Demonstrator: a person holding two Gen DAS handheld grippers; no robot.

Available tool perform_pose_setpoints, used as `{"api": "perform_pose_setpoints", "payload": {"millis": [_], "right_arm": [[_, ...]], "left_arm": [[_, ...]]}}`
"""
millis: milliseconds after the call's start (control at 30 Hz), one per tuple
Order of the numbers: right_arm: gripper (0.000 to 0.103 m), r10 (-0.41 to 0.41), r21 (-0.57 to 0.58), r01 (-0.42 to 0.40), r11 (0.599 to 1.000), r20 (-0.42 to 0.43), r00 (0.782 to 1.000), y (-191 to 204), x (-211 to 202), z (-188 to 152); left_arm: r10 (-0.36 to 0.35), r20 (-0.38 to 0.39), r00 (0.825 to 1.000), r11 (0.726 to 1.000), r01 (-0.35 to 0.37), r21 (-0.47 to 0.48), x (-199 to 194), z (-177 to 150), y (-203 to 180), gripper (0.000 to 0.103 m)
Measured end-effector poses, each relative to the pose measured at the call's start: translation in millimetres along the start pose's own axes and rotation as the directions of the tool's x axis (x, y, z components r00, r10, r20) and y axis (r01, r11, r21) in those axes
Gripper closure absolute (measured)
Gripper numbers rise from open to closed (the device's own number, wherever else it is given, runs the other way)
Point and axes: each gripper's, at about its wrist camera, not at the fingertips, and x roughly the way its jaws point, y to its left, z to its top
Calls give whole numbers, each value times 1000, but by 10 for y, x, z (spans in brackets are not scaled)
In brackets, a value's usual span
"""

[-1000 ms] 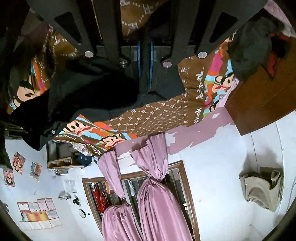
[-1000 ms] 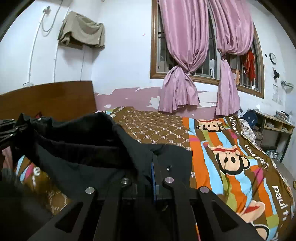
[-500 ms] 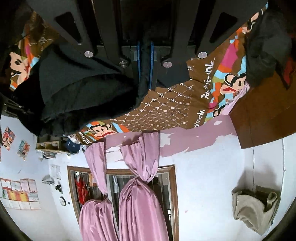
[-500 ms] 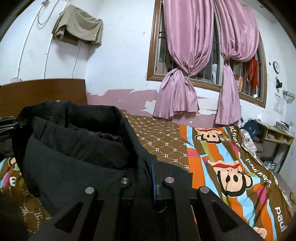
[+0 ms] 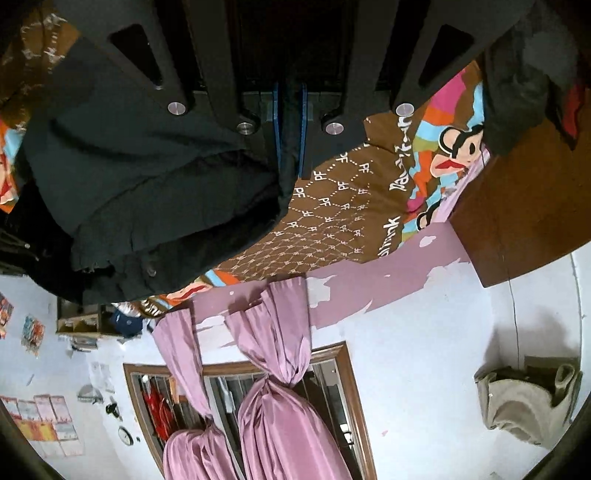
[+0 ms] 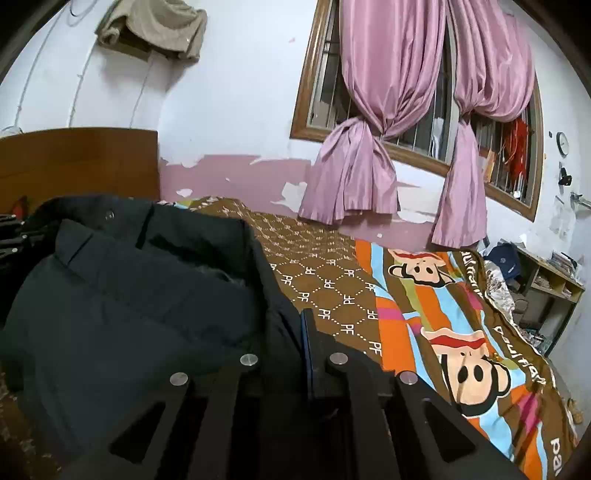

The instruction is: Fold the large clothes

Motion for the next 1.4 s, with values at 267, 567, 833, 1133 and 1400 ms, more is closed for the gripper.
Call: {"api": "perform_pose_setpoints", "payload": {"millis": [267, 567, 833, 1133, 1400], "right_arm": [[86, 18, 43, -13, 999, -124, 992, -69, 647, -16], [23, 81, 105, -80, 991, -5, 997, -282, 76, 47], [8, 181, 150, -175, 973, -24, 983, -230, -413, -313], [8, 335, 187, -302, 935, -180, 925, 67, -279, -891], [3, 237, 178, -196, 964, -249, 939, 41, 465, -681]], "left_arm": [[-60, -174, 983, 990, 36, -138, 1065, -124, 240, 95], [-93, -29, 995, 953, 80, -291, 631, -30, 576, 10], [-126, 44, 991, 911, 133, -390, 5, -92, 821, 10], [-340, -51, 939, 901, 310, -303, -173, -575, 71, 10], [-207, -154, 966, 966, 177, -186, 394, -532, -130, 8]]}}
